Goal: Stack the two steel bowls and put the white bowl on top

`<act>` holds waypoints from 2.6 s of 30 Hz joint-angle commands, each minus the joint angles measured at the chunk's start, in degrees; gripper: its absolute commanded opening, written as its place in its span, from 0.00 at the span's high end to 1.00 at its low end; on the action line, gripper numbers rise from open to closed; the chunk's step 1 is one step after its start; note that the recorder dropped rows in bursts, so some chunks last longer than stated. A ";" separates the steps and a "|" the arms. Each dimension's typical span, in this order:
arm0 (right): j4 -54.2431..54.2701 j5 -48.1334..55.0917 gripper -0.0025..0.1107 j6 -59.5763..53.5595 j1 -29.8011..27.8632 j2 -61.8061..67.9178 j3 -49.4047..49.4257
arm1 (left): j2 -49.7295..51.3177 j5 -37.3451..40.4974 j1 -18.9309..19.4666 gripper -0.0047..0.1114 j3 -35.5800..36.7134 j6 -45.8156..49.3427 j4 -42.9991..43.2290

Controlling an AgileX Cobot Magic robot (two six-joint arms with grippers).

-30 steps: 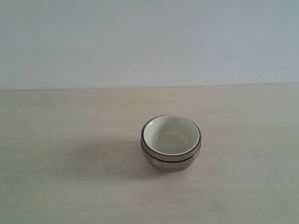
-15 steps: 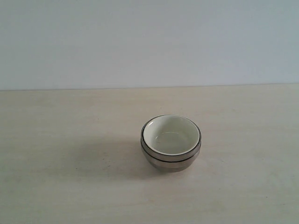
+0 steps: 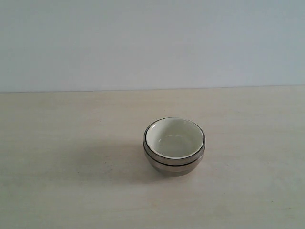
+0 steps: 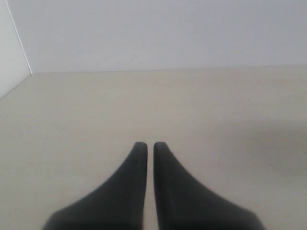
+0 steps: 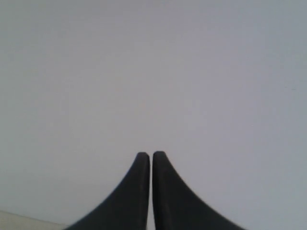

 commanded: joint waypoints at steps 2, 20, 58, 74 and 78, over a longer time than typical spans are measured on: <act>-0.34 1.92 0.98 -0.68 -3.29 -0.21 0.28 | -0.17 -0.37 0.03 0.92 0.20 -0.65 -0.15; -0.34 -15.31 0.98 -3.74 -3.81 -0.21 28.83 | -0.17 -0.37 0.03 0.92 0.20 -0.65 -0.15; 0.86 6.72 0.98 1.32 -7.73 -0.21 28.83 | -0.17 -0.37 0.03 0.92 0.20 -0.65 -0.15; 0.86 6.72 0.98 1.31 -7.73 -0.21 28.83 | -0.17 -0.37 0.03 0.92 0.20 -0.65 -0.15; 0.86 6.72 0.98 1.31 -7.73 -0.21 28.83 | -0.17 -0.37 0.03 0.92 0.20 -0.65 -0.15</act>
